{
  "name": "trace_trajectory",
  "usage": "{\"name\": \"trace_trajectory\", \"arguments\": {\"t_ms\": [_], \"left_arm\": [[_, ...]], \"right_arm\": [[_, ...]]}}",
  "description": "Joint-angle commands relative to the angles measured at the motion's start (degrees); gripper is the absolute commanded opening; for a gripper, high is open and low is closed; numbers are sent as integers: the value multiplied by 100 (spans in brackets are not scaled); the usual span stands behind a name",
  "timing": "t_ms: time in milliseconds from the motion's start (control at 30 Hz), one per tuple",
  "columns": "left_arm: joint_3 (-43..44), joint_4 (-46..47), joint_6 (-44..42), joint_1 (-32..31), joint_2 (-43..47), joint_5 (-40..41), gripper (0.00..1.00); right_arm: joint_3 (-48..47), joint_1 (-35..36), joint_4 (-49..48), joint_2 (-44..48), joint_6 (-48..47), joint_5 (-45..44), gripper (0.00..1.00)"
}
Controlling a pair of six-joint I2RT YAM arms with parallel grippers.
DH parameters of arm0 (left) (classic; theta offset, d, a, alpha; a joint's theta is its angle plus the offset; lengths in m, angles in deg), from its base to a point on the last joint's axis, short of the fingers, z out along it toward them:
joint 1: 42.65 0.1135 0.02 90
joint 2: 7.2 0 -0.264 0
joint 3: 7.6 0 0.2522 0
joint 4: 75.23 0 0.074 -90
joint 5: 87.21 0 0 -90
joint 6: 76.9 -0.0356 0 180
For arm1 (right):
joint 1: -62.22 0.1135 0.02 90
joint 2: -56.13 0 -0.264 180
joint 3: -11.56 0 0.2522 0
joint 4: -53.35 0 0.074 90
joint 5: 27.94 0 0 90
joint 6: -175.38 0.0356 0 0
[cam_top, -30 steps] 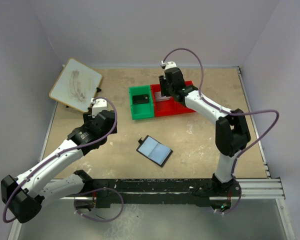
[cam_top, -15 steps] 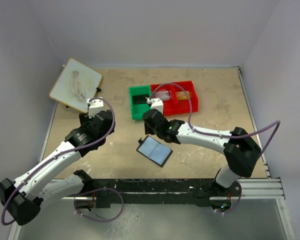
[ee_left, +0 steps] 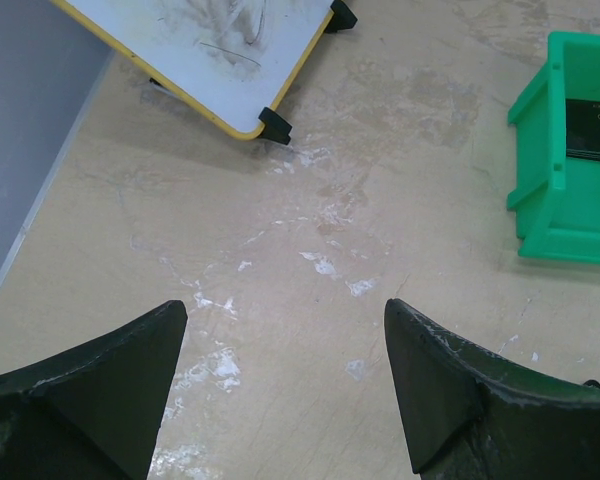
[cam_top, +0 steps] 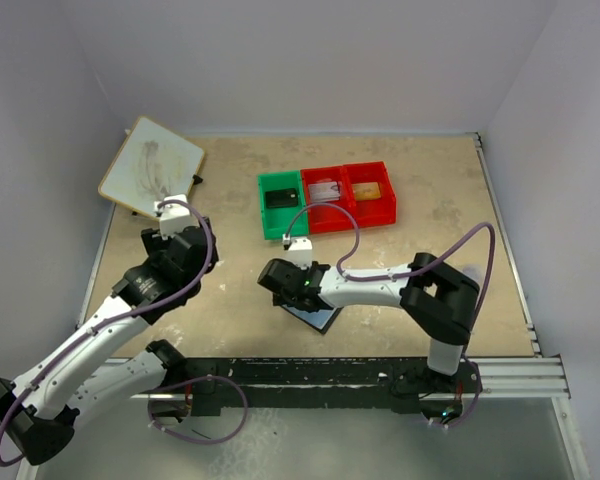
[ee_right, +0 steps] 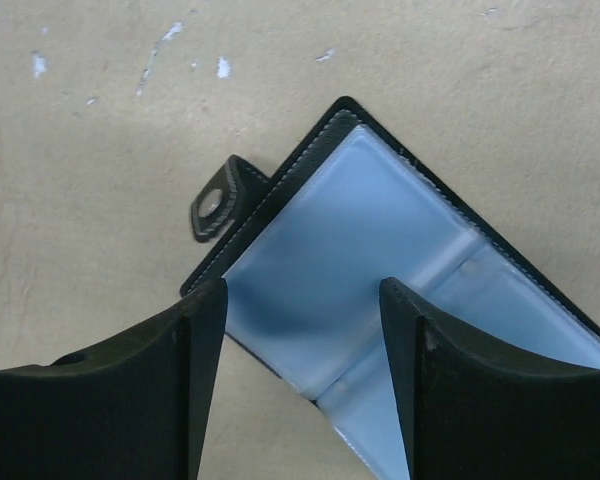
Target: Take the credit cards out of the card holder
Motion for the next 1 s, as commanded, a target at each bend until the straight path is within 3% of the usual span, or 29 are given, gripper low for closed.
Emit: {"name": "trace_trajectory", "arguments": {"t_ms": [0,400,833,900,967], "left_arm": [[220,72,67,25,-10,123,78],[211,106,18,22,-122,15,78],[211,116,-15,27,-193,-47,78],[211,129,-14,27,-200,-47,78],[209,124,-14,27,-209,-45,78]], "right_arm": [[-258,8,631,-119,738,-471,70],[-237,14,887,-968,954,-394,74],[-37,27,418,-678,678,-283,45],[-29,29,276,-601,550,-219,45],[-45,28,174,-476,387,-141,52]]}}
